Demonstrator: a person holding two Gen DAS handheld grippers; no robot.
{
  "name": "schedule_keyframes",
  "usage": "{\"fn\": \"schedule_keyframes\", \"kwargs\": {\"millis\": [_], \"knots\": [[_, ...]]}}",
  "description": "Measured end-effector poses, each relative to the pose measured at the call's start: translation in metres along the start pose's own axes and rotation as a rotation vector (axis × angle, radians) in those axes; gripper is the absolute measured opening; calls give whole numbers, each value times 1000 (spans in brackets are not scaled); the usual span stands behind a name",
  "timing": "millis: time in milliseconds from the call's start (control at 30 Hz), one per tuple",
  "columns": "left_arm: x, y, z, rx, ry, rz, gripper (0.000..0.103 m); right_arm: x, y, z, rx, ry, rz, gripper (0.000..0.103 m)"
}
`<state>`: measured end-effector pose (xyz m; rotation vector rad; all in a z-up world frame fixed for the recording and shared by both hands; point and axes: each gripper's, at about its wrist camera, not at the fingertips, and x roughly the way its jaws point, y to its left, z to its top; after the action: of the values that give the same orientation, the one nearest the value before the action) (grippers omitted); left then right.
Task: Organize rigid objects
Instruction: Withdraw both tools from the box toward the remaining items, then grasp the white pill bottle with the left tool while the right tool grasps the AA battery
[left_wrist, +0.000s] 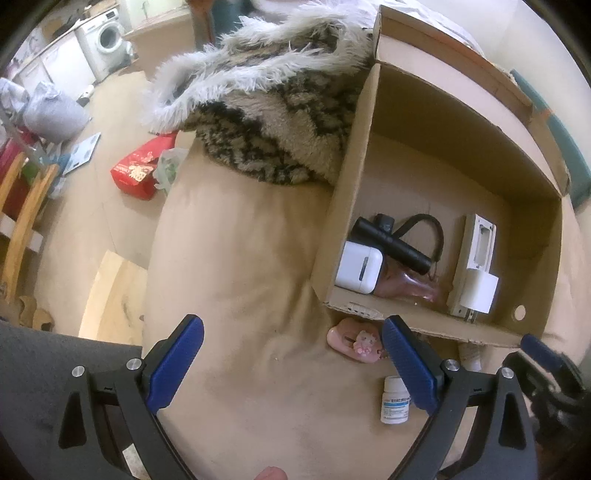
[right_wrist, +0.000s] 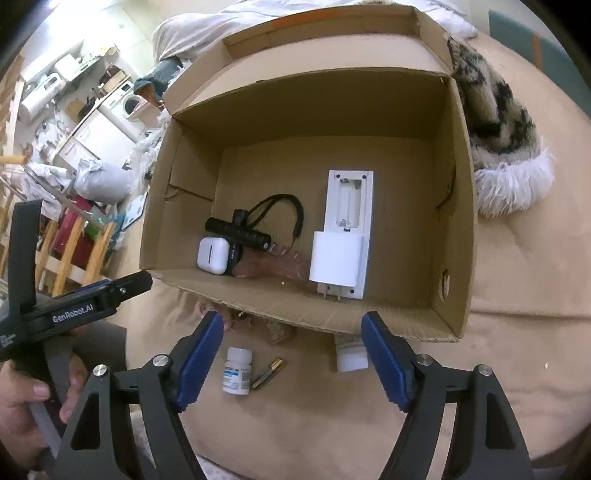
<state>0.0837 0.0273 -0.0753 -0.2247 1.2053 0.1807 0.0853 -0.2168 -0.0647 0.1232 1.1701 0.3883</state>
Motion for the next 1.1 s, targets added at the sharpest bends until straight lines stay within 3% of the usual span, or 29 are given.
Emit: {"fn": "schedule_keyframes", "kwargs": {"millis": [100, 200, 333, 400, 467, 600, 700, 800, 933, 1100], "knots": [[1, 0, 0, 6, 3, 2, 97, 0, 6, -3, -14, -2, 17, 82], [3, 1, 0, -3, 16, -4, 97, 10, 19, -13, -62, 62, 78, 82], [4, 0, 1, -11, 25, -14, 97, 51, 34, -32, -269, 212, -144, 82], [5, -2, 0, -4, 27, -18, 97, 74, 34, -41, -328, 292, -205, 79], [4, -4, 0, 4, 26, -16, 97, 83, 40, -43, -380, 306, -218, 79], [5, 0, 0, -5, 28, -16, 97, 91, 57, -45, -441, 320, -144, 79], [7, 4, 0, -23, 32, -13, 97, 104, 66, -51, -505, 349, -177, 79], [9, 4, 1, -29, 44, -20, 97, 113, 66, -50, -499, 359, -166, 72], [9, -2, 0, -8, 34, -18, 97, 109, 63, -45, -492, 348, -132, 44], [13, -7, -7, 32, 50, -5, 97, 100, 56, -38, -461, 343, -106, 44]]}}
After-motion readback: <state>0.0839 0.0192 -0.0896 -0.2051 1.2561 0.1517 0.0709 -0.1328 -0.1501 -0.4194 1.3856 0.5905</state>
